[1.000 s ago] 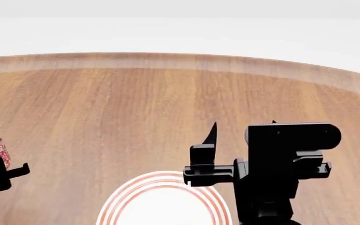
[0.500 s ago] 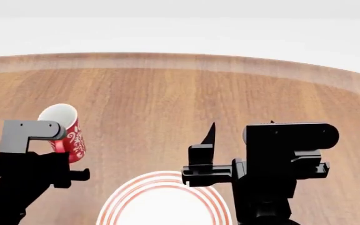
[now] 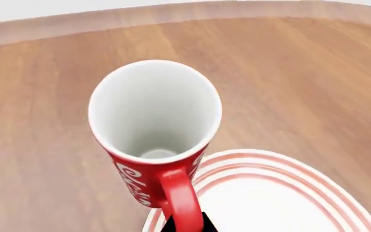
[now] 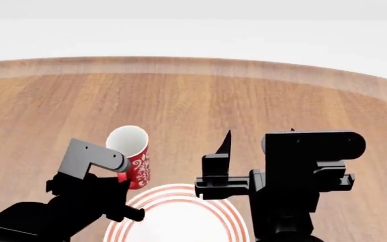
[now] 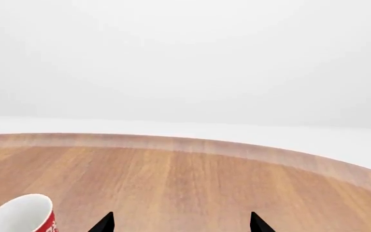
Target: Pick up the red mug and put it on the plate
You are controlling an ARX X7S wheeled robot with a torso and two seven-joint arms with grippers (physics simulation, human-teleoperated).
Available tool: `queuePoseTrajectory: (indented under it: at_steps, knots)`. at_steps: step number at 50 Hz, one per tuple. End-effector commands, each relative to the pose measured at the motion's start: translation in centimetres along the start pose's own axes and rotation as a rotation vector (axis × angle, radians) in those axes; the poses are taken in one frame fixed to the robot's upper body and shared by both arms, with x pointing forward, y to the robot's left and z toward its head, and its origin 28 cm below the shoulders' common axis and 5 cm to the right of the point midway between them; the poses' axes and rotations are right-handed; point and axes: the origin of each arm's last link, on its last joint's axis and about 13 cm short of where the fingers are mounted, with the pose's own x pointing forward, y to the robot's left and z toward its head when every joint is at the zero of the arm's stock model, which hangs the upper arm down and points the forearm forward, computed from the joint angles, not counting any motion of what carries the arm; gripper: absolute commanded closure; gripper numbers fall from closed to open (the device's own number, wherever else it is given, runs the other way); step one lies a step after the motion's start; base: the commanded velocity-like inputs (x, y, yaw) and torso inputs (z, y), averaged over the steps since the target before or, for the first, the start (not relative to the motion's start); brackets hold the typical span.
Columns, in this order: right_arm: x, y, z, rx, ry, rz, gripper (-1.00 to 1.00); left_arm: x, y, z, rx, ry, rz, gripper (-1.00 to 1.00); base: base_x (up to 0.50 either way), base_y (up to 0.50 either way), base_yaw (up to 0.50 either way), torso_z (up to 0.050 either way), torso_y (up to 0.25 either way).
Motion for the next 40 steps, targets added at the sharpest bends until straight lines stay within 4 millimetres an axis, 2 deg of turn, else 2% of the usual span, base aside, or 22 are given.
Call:
queuePoseTrajectory:
  at_steps: [1, 18, 40]
  knots:
    - [0.0, -0.1, 0.1, 0.002, -0.002, -0.001, -1.0, 0.5, -2.2, -0.3, 0.079, 0.024, -0.108, 1.0, 0.0, 0.0, 0.0, 0.0, 0.0]
    - [0.0, -0.1, 0.1, 0.002, -0.003, -0.001, -1.0, 1.8, -4.2, -1.5, 0.126, 0.089, -0.278, 1.0, 0.0, 0.0, 0.0, 0.0, 0.0]
    - [-0.1, 0.0, -0.1, 0.003, 0.004, 0.001, -1.0, 4.3, -4.0, -2.4, 0.075, 0.204, -0.286, 1.0, 0.0, 0.0, 0.0, 0.0, 0.0]
